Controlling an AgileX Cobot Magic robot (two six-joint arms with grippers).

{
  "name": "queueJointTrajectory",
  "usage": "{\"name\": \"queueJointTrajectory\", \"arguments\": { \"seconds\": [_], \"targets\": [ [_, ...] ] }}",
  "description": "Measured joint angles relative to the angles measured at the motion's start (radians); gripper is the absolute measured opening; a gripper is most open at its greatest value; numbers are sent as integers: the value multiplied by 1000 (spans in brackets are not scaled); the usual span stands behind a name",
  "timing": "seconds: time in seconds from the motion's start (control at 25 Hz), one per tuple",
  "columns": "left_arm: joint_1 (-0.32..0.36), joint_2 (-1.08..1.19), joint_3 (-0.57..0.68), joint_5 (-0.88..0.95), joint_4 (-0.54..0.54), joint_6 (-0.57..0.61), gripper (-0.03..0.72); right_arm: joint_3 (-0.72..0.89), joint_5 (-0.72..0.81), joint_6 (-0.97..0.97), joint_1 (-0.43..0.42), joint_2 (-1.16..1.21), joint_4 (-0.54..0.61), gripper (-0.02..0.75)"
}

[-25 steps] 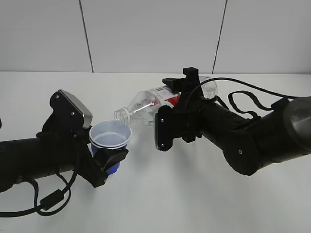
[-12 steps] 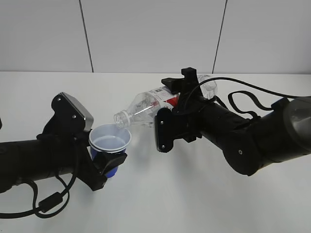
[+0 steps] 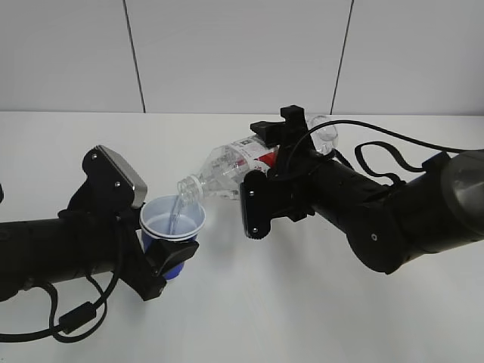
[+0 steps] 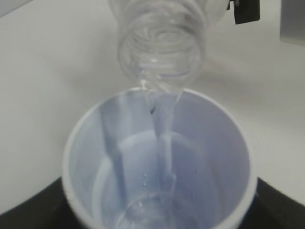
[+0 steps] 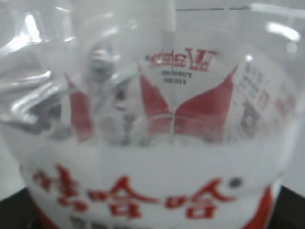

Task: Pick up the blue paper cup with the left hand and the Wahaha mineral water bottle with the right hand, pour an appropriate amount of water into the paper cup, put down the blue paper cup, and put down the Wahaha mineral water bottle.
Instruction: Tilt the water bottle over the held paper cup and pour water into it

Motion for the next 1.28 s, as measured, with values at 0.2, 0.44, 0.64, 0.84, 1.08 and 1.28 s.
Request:
{"name": "queueJointTrajectory", "arguments": {
  "seconds": [0.2, 0.44, 0.64, 0.84, 1.08, 1.28],
  "targets": [
    [0, 0, 0, 1, 9, 0, 524, 0, 0, -12, 0, 0, -3, 513],
    [0, 0, 0, 1, 31, 0, 524, 0, -2, -24, 0, 0, -3, 513],
    [0, 0, 0, 1, 51, 0, 524, 0, -2, -35, 0, 0, -3, 513],
    [0, 0, 0, 1, 63, 0, 524, 0, -2, -42, 0, 0, -3, 513],
    [0, 0, 0, 2, 65, 0, 524, 0, -9, -50, 0, 0, -3, 513],
    [0, 0, 0, 2, 65, 0, 524, 0, -34, -59, 0, 0, -3, 513]
  ]
}}
